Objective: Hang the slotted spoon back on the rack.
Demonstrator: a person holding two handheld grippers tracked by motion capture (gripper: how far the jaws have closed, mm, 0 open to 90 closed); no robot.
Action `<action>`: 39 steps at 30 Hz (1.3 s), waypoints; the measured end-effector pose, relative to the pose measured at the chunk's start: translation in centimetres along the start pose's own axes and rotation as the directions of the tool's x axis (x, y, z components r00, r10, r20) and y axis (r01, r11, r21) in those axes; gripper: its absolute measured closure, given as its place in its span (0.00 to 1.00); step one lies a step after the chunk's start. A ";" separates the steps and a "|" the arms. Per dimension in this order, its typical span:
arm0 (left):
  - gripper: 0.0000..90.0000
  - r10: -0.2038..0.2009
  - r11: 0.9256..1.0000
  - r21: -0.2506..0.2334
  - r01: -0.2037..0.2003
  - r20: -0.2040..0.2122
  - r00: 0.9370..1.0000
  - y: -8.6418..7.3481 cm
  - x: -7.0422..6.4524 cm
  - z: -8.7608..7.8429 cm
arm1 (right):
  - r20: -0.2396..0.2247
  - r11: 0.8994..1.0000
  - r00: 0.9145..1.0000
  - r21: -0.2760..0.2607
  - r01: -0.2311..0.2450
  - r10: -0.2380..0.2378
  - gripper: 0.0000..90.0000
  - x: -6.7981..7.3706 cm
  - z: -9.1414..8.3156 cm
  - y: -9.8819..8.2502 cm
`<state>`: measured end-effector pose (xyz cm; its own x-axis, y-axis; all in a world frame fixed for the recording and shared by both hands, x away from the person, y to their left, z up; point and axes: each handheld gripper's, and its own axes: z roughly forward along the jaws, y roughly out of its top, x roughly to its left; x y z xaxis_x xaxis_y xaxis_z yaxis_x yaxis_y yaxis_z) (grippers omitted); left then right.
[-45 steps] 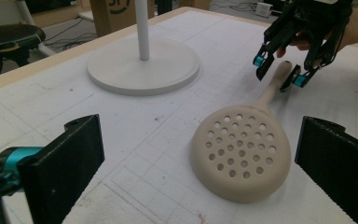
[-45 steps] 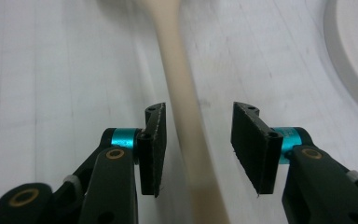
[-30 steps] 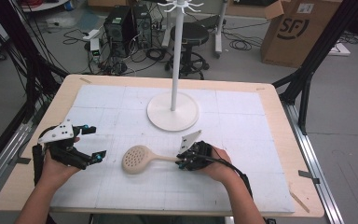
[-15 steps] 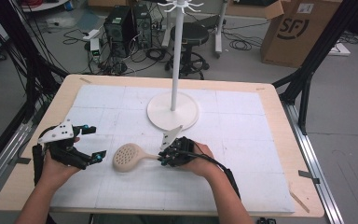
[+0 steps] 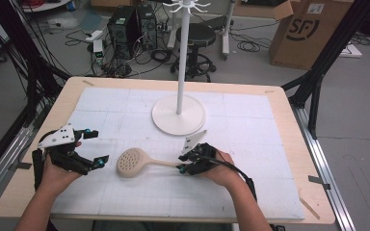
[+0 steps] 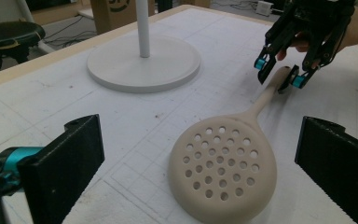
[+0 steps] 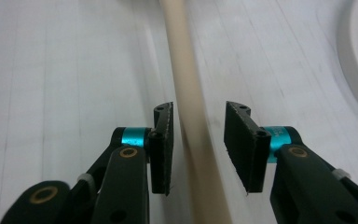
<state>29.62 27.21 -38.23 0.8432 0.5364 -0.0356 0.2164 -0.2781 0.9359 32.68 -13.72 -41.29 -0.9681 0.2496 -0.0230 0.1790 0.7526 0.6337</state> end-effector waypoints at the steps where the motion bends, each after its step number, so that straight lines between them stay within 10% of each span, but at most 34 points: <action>1: 0.02 -0.001 1.000 -0.001 0.001 -0.002 1.000 0.0 0.0 0.0 | 0.007 1.000 1.000 0.009 -0.008 0.008 0.67 0.0 -0.3 -0.5; 13: 0.02 -0.004 1.000 0.003 0.004 0.000 1.000 -0.1 -0.1 0.2 | 0.024 0.999 1.000 0.033 -0.001 0.000 0.75 -0.2 -0.8 -2.2; 28: 0.02 -0.008 1.000 -0.003 0.008 -0.003 1.000 0.0 0.0 0.0 | -0.008 0.995 0.996 0.043 0.093 -0.093 0.78 0.1 2.7 2.4; 39: 0.02 -0.006 1.000 -0.008 0.006 0.000 1.000 0.0 0.1 -0.2 | -0.021 0.998 0.998 0.023 0.065 -0.064 0.77 0.2 4.7 4.5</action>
<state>29.57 27.42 -38.18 0.8419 0.5381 -0.0412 0.2173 -0.2682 0.9385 34.13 -7.40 -42.03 -0.9811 0.1876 -0.0473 0.1197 0.7808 0.6132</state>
